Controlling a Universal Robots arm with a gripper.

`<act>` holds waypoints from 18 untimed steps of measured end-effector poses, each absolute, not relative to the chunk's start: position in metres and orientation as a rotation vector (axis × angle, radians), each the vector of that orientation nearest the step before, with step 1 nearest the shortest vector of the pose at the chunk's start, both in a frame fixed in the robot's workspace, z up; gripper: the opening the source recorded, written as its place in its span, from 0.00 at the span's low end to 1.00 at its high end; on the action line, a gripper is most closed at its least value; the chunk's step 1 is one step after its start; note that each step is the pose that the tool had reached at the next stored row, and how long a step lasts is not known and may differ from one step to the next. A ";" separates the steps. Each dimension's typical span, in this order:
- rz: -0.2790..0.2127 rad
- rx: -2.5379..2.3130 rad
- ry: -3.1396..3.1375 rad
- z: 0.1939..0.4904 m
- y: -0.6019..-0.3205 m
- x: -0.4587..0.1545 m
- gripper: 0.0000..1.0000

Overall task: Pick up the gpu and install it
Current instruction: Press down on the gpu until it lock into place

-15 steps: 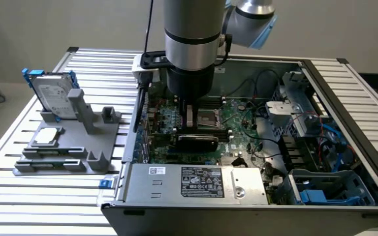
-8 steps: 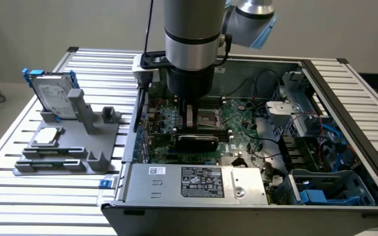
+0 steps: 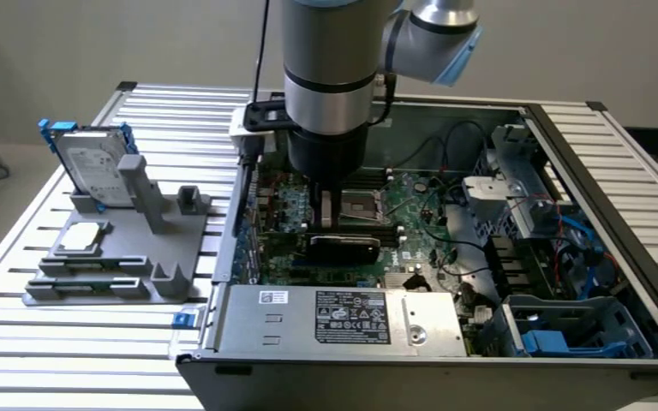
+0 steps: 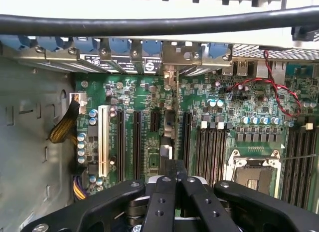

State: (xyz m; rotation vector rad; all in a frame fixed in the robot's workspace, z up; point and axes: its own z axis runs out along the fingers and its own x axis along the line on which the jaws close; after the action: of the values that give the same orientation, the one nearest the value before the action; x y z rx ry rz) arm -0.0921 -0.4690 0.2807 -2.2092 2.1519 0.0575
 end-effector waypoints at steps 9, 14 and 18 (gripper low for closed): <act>0.070 -2.204 2.147 0.275 -0.468 -0.093 0.11; 0.072 -2.204 2.147 0.271 -0.468 -0.093 0.11; 0.074 -2.205 2.149 0.269 -0.467 -0.093 0.11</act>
State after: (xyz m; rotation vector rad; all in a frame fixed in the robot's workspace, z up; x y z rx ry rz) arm -0.0934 -0.4672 0.2694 -2.2053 2.1487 0.0736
